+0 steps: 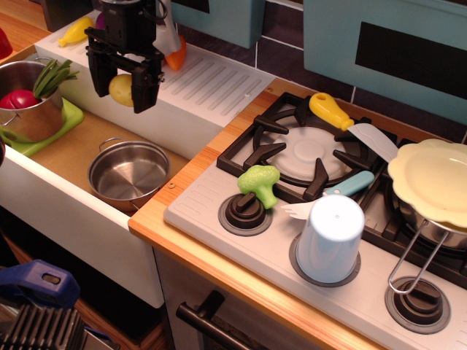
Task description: Put potato in pot or pan
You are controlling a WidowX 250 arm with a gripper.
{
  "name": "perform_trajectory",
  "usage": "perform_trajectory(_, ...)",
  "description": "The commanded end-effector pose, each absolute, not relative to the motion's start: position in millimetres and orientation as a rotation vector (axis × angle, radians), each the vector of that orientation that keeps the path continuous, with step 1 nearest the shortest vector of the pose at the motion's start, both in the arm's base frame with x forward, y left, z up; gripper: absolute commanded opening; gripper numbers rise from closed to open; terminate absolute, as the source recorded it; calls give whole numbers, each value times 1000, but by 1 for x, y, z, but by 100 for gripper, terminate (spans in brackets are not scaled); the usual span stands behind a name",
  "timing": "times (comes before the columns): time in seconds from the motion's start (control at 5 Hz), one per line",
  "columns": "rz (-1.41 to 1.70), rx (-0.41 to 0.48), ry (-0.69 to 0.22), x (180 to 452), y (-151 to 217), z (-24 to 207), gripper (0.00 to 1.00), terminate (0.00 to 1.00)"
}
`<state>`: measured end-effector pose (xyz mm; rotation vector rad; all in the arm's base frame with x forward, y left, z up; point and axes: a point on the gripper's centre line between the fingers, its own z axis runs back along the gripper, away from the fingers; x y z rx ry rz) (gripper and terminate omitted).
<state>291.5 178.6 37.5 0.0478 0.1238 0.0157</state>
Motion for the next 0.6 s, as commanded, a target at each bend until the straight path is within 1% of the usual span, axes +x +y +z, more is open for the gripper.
perform_trajectory(0.0, 6, 82, 37, 289, 195, 40, 100, 0)
perform_trajectory(0.2, -3, 72, 30, 289, 199, 37, 100, 0)
perform_trajectory(0.4, 8, 49, 4, 289, 195, 34, 100, 100)
